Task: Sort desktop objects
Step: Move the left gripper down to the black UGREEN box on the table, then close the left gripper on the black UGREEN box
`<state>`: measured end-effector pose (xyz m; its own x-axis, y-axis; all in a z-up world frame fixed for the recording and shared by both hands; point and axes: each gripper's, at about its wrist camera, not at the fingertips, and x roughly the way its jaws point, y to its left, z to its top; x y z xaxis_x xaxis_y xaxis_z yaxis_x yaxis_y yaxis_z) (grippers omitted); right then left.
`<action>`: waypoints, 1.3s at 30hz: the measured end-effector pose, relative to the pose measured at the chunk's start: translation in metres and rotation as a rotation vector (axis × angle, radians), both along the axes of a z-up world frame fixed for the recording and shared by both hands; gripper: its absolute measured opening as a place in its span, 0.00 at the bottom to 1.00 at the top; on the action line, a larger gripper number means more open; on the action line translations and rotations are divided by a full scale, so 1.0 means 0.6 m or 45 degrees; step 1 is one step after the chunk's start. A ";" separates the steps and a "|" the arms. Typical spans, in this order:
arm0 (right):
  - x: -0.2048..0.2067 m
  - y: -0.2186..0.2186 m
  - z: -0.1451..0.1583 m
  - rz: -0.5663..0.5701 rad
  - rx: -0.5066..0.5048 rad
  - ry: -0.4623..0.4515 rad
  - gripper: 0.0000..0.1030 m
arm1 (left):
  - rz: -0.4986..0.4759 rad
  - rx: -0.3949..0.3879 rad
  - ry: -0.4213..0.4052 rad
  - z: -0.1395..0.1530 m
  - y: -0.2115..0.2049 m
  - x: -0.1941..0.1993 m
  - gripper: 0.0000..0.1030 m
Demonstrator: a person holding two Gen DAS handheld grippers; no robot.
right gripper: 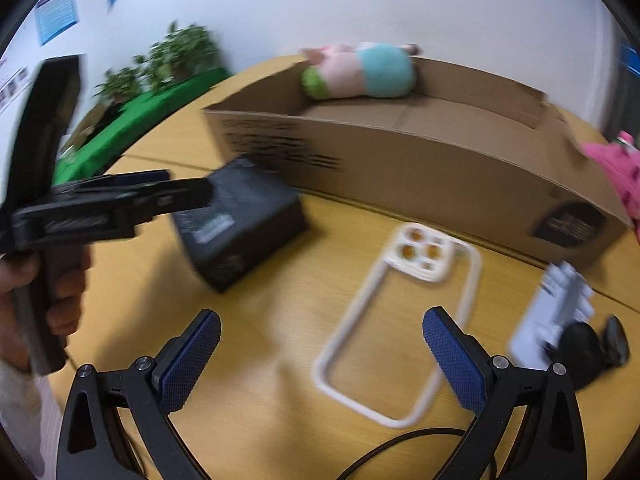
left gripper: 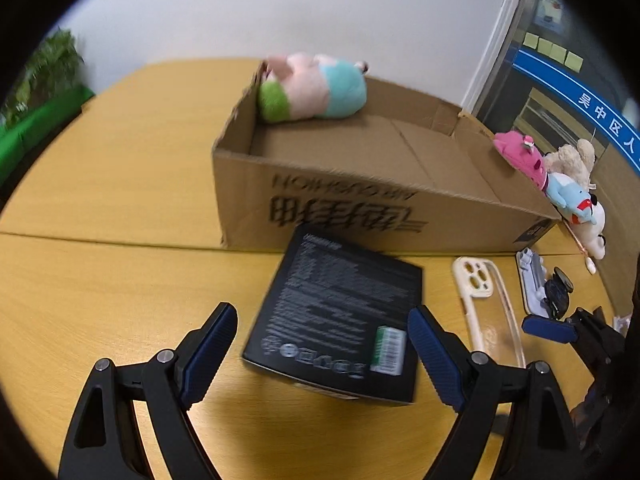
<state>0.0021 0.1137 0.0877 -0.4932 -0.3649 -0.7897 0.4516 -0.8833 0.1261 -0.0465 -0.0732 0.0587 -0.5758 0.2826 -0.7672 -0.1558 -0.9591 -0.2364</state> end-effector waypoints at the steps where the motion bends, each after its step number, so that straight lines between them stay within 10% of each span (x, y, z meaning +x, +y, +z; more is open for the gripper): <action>1: 0.004 -0.015 0.000 0.030 0.002 0.001 1.00 | -0.004 0.009 -0.014 -0.005 -0.002 -0.006 0.84; 14: 0.025 -0.044 -0.015 0.126 0.009 -0.052 0.99 | -0.338 0.183 -0.212 -0.030 0.059 0.055 0.64; 21: 0.019 -0.043 -0.010 0.181 0.095 0.001 1.00 | -0.151 0.204 -0.188 -0.016 0.035 0.022 0.64; 39: -0.004 -0.079 -0.026 0.161 0.149 0.065 0.98 | -0.128 0.172 -0.083 -0.003 0.084 0.047 0.63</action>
<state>-0.0002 0.0661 0.0718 -0.4898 -0.3334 -0.8056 0.5629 -0.8265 -0.0002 -0.0182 -0.0226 0.0566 -0.4902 0.4390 -0.7530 -0.2292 -0.8984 -0.3746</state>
